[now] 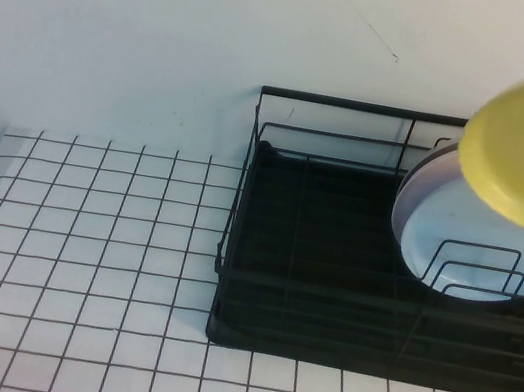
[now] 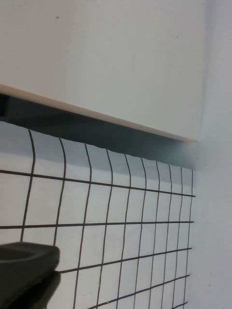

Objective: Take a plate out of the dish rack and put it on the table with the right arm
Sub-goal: Place the plate from the table

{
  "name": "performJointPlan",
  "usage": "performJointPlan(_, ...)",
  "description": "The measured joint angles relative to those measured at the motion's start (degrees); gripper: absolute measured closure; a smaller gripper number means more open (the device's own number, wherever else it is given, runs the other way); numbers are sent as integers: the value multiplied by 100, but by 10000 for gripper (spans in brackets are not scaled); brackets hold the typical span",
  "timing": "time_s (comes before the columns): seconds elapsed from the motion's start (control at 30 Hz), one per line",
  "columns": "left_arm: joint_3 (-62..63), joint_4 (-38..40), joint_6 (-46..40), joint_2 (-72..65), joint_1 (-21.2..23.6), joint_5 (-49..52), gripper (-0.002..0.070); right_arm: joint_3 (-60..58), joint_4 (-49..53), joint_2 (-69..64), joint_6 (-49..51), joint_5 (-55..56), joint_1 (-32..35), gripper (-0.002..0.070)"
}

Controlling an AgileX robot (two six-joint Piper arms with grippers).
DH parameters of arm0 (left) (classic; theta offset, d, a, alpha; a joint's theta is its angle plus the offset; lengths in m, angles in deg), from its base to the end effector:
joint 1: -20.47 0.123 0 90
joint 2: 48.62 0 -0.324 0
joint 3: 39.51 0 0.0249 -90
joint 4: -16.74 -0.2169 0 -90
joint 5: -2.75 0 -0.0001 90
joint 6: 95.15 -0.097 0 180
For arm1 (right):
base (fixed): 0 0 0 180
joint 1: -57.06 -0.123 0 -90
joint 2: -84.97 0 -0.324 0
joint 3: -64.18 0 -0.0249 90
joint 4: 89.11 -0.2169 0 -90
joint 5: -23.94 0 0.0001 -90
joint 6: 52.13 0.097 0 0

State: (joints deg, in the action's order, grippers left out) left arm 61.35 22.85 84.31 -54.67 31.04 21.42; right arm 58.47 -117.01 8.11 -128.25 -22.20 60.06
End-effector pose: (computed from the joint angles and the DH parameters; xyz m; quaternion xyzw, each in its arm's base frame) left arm -0.0132 -0.0058 0.1770 -0.0978 0.7806 0.0152 0.6172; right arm 0.2142 0.0216 0.4386 -0.4606 0.7476 -0.0910 0.4697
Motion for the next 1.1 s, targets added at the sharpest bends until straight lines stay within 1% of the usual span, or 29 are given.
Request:
performJointPlan(0.1, 0, 0, 0, 0, 0, 0, 678, 0, 12, 626, 976, -300, 0, 576)
performJointPlan(0.2, 0, 0, 0, 0, 0, 0, 678, 2, 20, 1058, 2509, -1126, 0, 576)
performJointPlan(0.27, 0, 0, 0, 0, 0, 0, 678, -81, -37, 1174, 3187, -1750, 0, 576)
performJointPlan(0.33, 0, 0, 0, 0, 0, 0, 678, -450, -383, 1293, 3525, -2160, 0, 576)
performJointPlan(0.43, 0, 0, 0, 0, 0, 0, 678, -1336, -1371, 1451, 3447, -2256, 10, 576)
performJointPlan(0.53, 0, 0, 0, 0, 0, 0, 678, -2377, -2183, 1604, 3097, -2241, 10, 576)
performJointPlan(0.7, 0, 0, 0, 0, 0, 0, 678, -3780, -2322, 1402, 2874, -1650, 10, 576)
performJointPlan(0.83, 0, 0, 0, 0, 0, 0, 678, -4366, -2334, 881, 2600, -1013, 10, 576)
performJointPlan(0.93, 0, 0, 0, 0, 0, 0, 678, -4483, -2356, 370, 2407, -639, 10, 576)
performJointPlan(1.0, 0, 0, 0, 0, 0, 0, 678, -4498, -2463, -11, 2087, -503, 10, 576)
performJointPlan(1.07, 0, 0, 0, 0, 0, 0, 678, -4498, -2612, -329, 1740, -482, 10, 561)
performJointPlan(1.1, 0, 0, 0, 0, 0, 0, 678, -4498, -2697, -495, 1581, -482, 10, 538)
